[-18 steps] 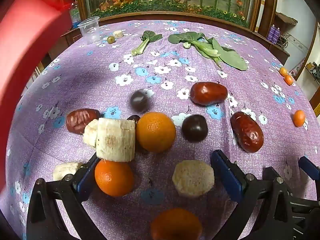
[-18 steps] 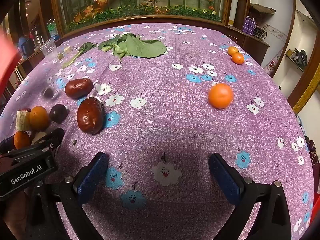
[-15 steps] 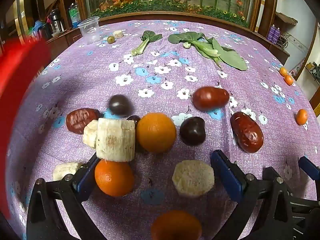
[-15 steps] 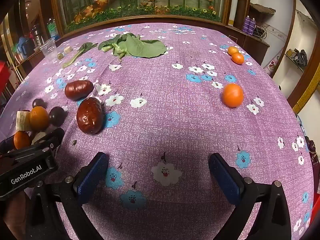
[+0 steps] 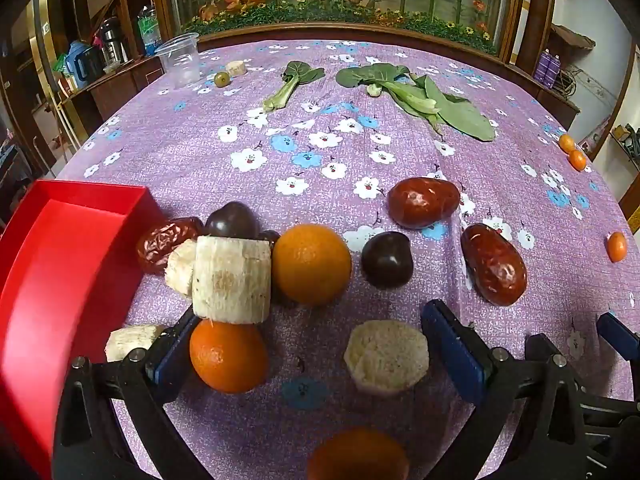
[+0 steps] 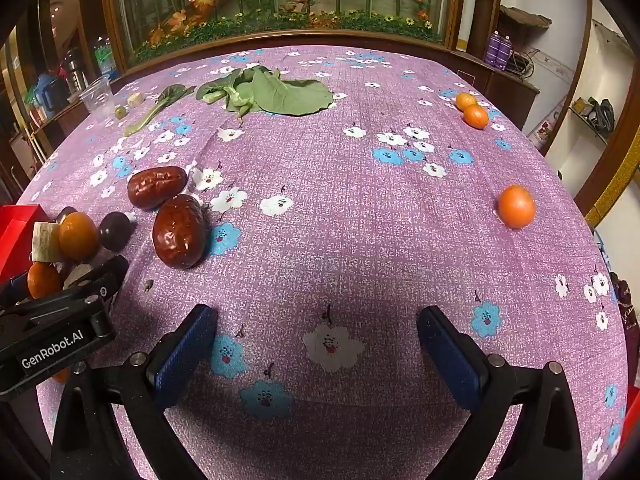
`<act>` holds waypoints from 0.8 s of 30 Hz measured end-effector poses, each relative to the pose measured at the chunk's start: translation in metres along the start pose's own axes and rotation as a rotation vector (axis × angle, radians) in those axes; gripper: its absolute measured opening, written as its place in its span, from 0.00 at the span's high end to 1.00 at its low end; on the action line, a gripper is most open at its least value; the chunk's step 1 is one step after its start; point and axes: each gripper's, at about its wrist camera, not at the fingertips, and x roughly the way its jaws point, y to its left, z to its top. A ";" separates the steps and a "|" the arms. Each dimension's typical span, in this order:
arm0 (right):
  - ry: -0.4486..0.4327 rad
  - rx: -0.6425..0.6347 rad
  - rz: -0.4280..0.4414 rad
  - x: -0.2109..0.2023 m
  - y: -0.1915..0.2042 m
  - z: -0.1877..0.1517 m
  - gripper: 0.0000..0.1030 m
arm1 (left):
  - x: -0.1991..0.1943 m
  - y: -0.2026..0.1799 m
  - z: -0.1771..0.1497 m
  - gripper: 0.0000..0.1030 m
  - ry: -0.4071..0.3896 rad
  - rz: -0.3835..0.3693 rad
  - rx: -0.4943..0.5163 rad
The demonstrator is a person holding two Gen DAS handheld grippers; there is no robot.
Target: Organize fruits
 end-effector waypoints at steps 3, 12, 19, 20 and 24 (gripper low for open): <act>0.000 0.000 0.000 0.000 0.000 0.000 0.00 | 0.000 0.000 0.000 0.00 0.000 0.000 0.000; 0.000 0.000 0.000 0.000 0.000 0.000 0.00 | 0.000 0.000 0.000 0.00 0.000 0.000 0.000; 0.027 0.001 0.009 0.001 0.000 0.002 0.00 | 0.001 0.003 0.003 0.00 0.064 -0.039 0.054; 0.033 -0.002 0.008 0.002 0.000 0.002 0.00 | 0.003 0.002 0.005 0.00 0.064 -0.042 0.057; 0.048 -0.006 0.010 0.000 -0.002 0.002 0.00 | 0.002 0.004 0.003 0.00 0.077 -0.069 0.101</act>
